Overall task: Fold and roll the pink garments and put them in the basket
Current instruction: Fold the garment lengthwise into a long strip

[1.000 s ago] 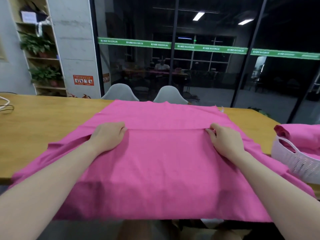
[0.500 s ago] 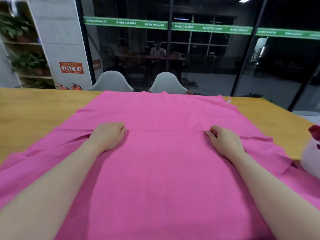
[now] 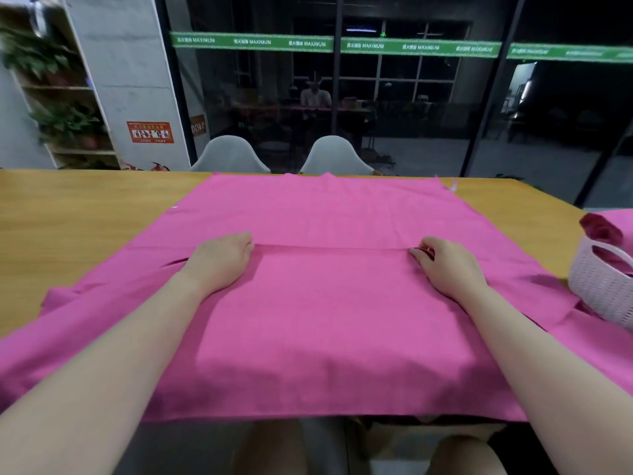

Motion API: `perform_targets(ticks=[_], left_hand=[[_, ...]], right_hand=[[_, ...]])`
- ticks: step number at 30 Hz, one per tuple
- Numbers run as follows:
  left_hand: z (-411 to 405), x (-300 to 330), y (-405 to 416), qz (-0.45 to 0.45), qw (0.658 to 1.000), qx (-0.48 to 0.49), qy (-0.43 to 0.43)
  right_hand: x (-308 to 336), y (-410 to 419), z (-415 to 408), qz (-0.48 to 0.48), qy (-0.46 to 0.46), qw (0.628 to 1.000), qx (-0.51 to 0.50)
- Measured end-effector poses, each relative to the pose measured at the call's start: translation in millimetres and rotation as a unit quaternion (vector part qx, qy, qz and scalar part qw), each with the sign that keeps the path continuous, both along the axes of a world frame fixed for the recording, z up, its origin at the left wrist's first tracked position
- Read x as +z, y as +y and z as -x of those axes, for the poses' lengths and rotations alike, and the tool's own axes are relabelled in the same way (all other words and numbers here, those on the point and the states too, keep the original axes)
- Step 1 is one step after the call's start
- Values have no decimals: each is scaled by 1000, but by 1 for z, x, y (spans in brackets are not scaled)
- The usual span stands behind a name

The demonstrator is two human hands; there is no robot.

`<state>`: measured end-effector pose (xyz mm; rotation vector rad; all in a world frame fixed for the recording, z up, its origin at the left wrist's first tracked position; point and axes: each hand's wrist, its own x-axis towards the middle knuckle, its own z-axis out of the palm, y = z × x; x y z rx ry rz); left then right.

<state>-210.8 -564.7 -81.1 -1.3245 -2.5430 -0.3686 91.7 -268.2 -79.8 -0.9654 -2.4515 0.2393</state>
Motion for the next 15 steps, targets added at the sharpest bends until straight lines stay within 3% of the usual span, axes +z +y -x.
perform_targets(ticks=[15], left_hand=[[-54,5,-52,-41,999,-7,-2]], right_hand=[[7,-51,-48,-56,-19,998,-3]])
